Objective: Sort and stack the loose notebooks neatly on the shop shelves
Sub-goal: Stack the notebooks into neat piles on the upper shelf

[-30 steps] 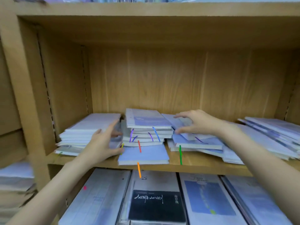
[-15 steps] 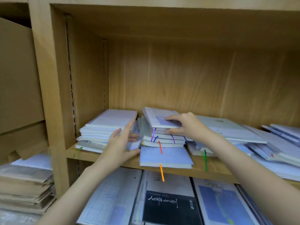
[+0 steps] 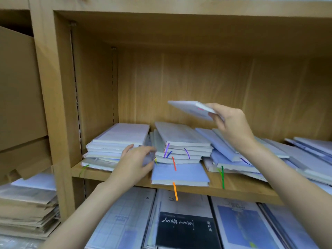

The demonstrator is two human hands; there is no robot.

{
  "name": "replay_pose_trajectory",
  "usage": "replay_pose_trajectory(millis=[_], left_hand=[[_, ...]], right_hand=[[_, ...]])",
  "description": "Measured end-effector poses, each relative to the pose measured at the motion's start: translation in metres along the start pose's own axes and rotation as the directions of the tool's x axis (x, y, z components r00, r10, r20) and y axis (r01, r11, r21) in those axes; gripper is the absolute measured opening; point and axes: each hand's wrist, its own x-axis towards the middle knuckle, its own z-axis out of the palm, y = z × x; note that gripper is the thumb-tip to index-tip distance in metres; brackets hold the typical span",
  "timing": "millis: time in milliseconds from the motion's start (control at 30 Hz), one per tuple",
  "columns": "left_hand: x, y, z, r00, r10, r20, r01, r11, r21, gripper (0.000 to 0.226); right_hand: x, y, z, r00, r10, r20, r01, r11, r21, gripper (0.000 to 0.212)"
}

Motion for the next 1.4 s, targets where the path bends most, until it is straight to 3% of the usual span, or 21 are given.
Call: replay_pose_trajectory(millis=[200,300,367,433,467,500,567,667,767,1033,1133,1267,1333,1400], left_hand=[[0.013,0.030,0.001,0.993,0.084,-0.077,-0.090,0.993,-0.076,0.041],[0.017,0.039,0.013,0.989,0.132,-0.072,-0.134,0.991,-0.023,0.043],[0.018,0.042,0.023,0.988,0.136,-0.078,-0.135,0.991,0.010,0.045],[0.017,0.044,0.029,0.988,0.122,-0.090,-0.120,0.992,0.025,0.042],[0.015,0.045,0.030,0.989,0.116,-0.092,-0.114,0.993,0.026,0.041],[0.013,0.045,0.031,0.989,0.112,-0.092,-0.110,0.994,0.027,0.040],[0.006,0.043,0.029,0.992,0.103,-0.073,-0.102,0.995,0.016,0.036],[-0.006,0.036,0.022,0.993,0.105,-0.062,-0.106,0.994,-0.019,0.038],[-0.014,0.020,0.007,0.991,0.067,-0.117,-0.070,0.997,-0.024,0.038],[-0.046,-0.063,-0.043,0.949,-0.241,-0.204,0.263,0.961,0.090,0.050],[-0.061,-0.083,-0.052,0.899,-0.357,-0.256,0.363,0.932,-0.026,0.065],[-0.066,-0.090,-0.059,0.884,-0.413,-0.220,0.361,0.901,-0.240,0.087],[-0.065,-0.091,-0.064,0.871,-0.461,-0.169,0.380,0.851,-0.361,0.090],[-0.061,-0.092,-0.066,0.865,-0.489,-0.116,0.399,0.808,-0.433,0.089]], right_hand=[[-0.023,0.022,-0.028,0.998,-0.061,-0.010,0.055,0.957,-0.285,0.039],[-0.036,0.046,-0.050,1.000,0.016,-0.004,-0.017,0.919,-0.394,0.039],[-0.047,0.067,-0.058,0.994,0.051,0.096,-0.005,0.903,-0.429,0.036],[-0.063,0.080,-0.061,0.924,0.182,0.335,-0.056,0.934,-0.353,0.028],[-0.071,0.081,-0.063,0.848,0.274,0.453,-0.142,0.942,-0.305,0.030],[-0.076,0.082,-0.065,0.791,0.347,0.504,-0.246,0.934,-0.258,0.033],[-0.076,0.076,-0.064,0.777,0.387,0.496,-0.344,0.922,-0.180,0.034],[-0.059,0.050,-0.051,0.839,0.315,0.445,-0.286,0.949,-0.132,0.034],[-0.036,0.017,-0.024,0.856,0.208,0.473,-0.218,0.975,-0.036,0.038],[0.021,-0.079,0.059,0.829,-0.026,0.559,-0.070,0.986,0.149,0.053],[0.037,-0.113,0.095,0.759,-0.080,0.646,-0.056,0.981,0.187,0.061],[0.041,-0.140,0.141,0.602,-0.054,0.797,-0.044,0.994,0.100,0.074],[0.036,-0.144,0.155,0.621,-0.009,0.784,-0.042,0.998,0.045,0.068],[0.030,-0.146,0.160,0.696,0.036,0.717,-0.057,0.998,0.004,0.061]])
